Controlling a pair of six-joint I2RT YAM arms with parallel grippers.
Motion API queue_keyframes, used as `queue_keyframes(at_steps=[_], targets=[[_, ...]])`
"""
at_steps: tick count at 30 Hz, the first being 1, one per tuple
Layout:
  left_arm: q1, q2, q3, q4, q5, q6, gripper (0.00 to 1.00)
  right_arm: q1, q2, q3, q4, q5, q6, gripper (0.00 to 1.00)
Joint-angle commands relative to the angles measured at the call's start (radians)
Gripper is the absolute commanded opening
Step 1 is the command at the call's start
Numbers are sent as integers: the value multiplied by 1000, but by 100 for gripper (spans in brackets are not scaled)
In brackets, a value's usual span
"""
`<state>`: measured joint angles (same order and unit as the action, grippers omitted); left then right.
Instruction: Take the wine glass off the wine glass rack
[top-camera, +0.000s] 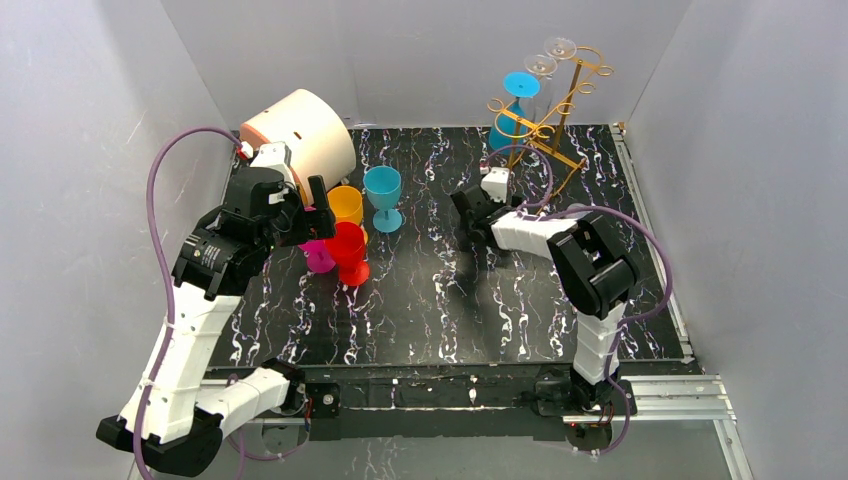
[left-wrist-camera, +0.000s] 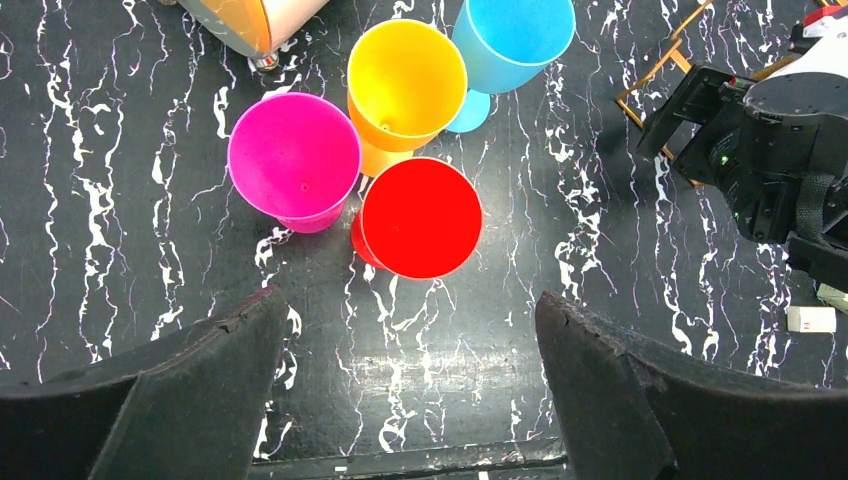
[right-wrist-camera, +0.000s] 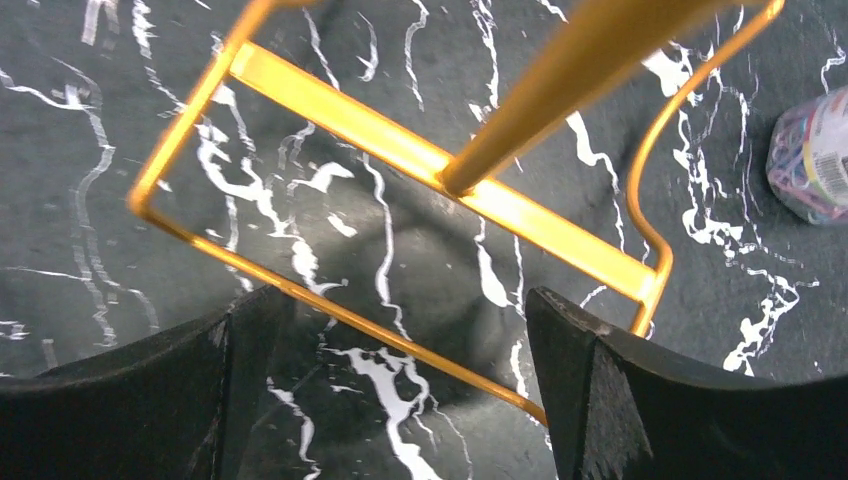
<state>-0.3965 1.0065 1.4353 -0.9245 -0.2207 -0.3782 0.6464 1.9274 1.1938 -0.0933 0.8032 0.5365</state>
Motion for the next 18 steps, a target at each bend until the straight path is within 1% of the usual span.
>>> queue_keyframes(at_steps=[1,10,13,15,18], targets=[[4,-3,8,-20,-2,4,92,-25,3,-58,31,-20,22,99],[4,-9,16,-28,-1,3,92,-49,-104,-250,74,-40,-2,99],[3,-9,19,-28,2,-1,92,-51,-155,-319,85,-89,-4,99],[4,-13,20,-28,4,-1,92,-58,-186,-373,125,-131,-10,99],[4,-17,20,-35,1,1,92,-88,-226,-441,111,-154,19,99]])
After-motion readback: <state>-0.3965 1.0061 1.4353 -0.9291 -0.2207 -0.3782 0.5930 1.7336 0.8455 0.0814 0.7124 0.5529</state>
